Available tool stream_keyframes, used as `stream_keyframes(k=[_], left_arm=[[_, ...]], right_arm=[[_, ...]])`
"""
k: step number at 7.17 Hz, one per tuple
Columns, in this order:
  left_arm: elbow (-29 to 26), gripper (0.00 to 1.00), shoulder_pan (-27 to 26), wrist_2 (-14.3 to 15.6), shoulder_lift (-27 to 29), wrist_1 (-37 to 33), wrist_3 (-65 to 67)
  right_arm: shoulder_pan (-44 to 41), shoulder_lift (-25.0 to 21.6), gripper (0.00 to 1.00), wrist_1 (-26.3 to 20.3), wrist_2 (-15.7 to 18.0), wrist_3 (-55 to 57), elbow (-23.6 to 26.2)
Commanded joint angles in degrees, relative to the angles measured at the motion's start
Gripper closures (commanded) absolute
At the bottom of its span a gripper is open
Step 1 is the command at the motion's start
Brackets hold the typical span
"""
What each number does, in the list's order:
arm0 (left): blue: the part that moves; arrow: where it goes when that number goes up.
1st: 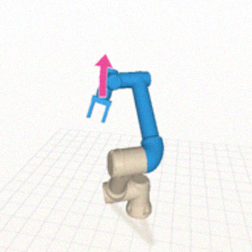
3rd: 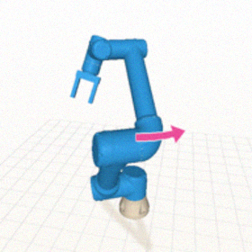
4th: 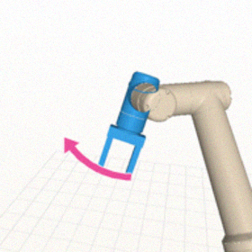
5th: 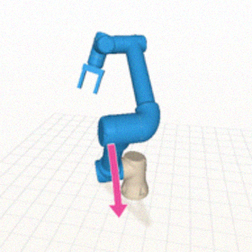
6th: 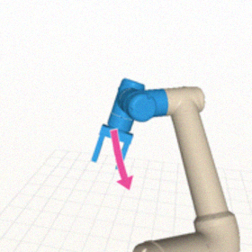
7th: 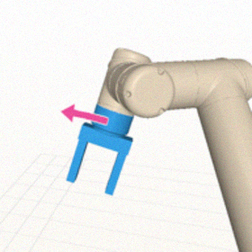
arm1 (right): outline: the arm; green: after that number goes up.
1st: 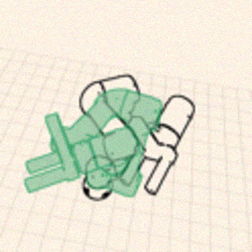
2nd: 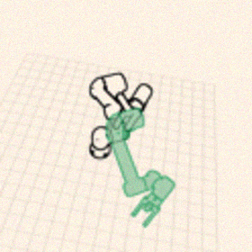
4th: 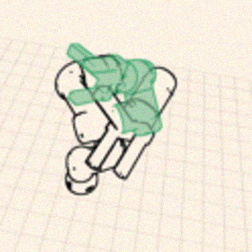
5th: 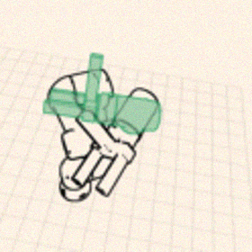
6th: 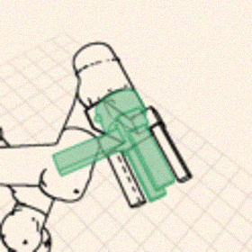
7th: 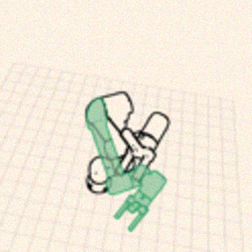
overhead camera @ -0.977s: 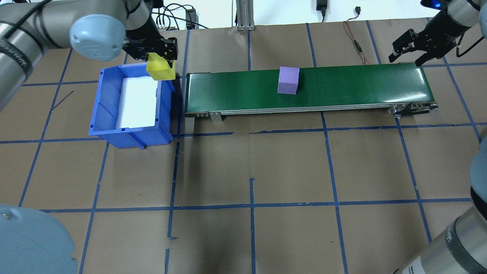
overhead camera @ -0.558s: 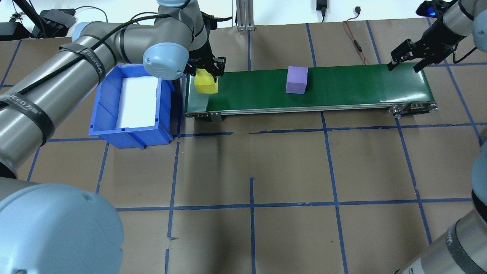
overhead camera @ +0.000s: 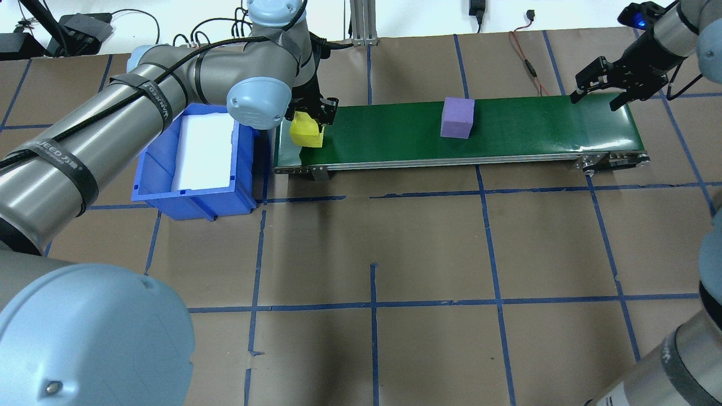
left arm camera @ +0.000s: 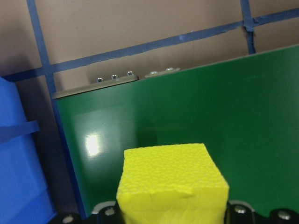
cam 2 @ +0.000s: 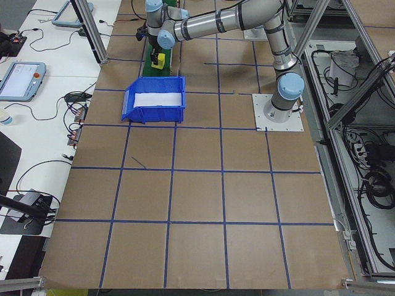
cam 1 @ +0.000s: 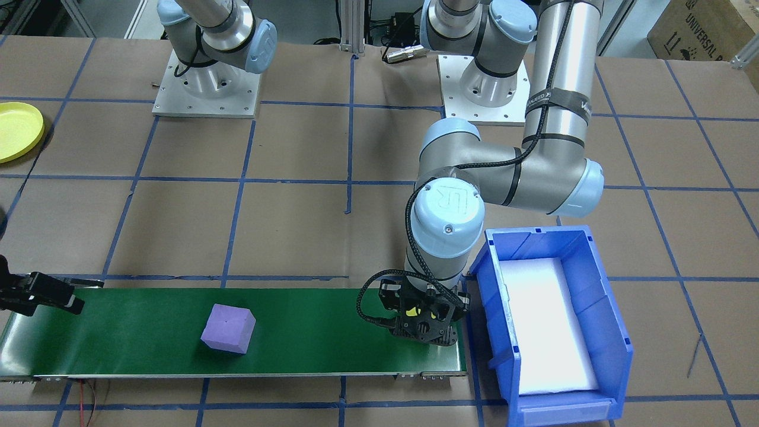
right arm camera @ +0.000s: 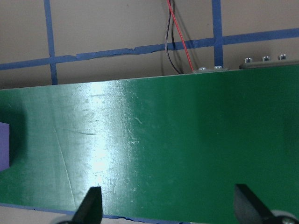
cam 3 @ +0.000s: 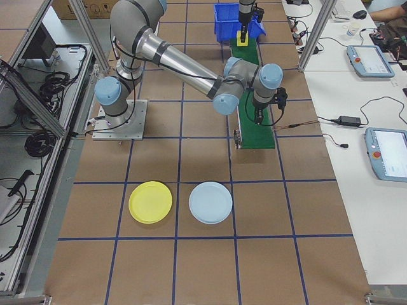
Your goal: Move block left to right into plate
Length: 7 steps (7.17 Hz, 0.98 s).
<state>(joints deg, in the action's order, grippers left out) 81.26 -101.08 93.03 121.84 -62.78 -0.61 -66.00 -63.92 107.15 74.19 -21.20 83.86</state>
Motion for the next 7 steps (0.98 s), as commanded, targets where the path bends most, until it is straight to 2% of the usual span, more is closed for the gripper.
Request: stream_keyframes(k=[1, 2, 3, 4, 5, 6, 7], left_arm=[[-0.74, 0.0, 0.01, -0.04, 0.15, 0.37, 0.35], [-1.27, 0.0, 0.01, -0.13, -0.46, 0.37, 0.7], [-2.32, 0.0, -0.08, -0.39, -4.82, -1.37, 3.14], [-2.68, 0.0, -0.08, -2.39, -13.04, -12.26, 3.34], [-2.08, 0.0, -0.08, -3.63, -18.86, -17.68, 3.34], [-1.98, 0.0, 1.66, -3.99, -21.97, -22.26, 2.99], [-0.85, 0.0, 4.03, -5.21, -23.56, -23.17, 2.2]], right_arm=[[0.0, 1.07, 0.0, -0.01, -1.84, 0.72, -1.41], [0.0, 1.95, 0.0, -0.01, -4.12, 0.63, -1.85], [0.17, 2.13, 0.0, 0.08, -5.71, 0.37, -1.68], [0.17, 2.92, 0.0, 0.08, -6.34, 0.28, -1.68], [0.26, 3.1, 0.0, 0.17, -7.12, -0.68, -1.33], [0.26, 3.01, 0.0, 0.17, -7.13, -1.82, -1.24], [0.26, 3.1, 0.0, 0.17, -7.05, -1.83, -1.24]])
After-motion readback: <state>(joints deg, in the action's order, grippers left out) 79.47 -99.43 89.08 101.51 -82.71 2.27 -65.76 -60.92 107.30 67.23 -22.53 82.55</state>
